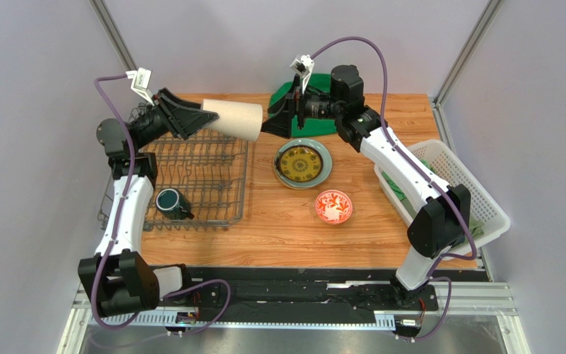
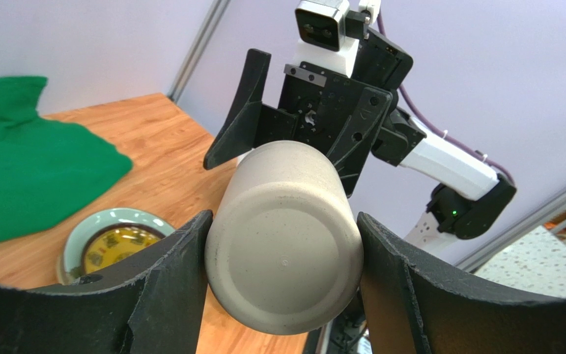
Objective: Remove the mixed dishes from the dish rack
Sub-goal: Pick up the cup from the dish rack.
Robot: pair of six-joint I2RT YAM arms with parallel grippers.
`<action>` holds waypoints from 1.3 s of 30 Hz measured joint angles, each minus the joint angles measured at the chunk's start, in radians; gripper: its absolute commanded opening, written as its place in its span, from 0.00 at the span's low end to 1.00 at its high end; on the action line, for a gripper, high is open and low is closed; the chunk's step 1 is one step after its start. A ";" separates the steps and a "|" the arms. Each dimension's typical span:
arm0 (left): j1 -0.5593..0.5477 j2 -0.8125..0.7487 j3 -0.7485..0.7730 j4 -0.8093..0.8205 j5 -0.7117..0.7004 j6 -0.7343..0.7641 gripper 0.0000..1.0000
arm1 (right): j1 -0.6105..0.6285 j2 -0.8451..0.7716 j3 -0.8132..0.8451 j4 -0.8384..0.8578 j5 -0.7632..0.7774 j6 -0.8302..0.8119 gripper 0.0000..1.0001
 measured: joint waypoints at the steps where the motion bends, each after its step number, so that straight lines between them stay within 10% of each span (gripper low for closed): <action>1: -0.010 0.013 -0.002 0.029 -0.006 -0.026 0.00 | 0.000 0.000 0.001 0.006 0.001 0.003 0.98; 17: -0.089 0.176 -0.034 0.428 -0.051 -0.316 0.00 | 0.023 0.010 0.001 0.074 0.001 0.063 0.76; 26: -0.103 0.195 -0.035 0.480 -0.056 -0.367 0.09 | 0.043 0.017 0.007 0.079 0.005 0.082 0.03; 39: -0.101 0.185 -0.042 0.465 -0.036 -0.349 0.90 | 0.032 0.018 0.005 0.085 -0.033 0.074 0.00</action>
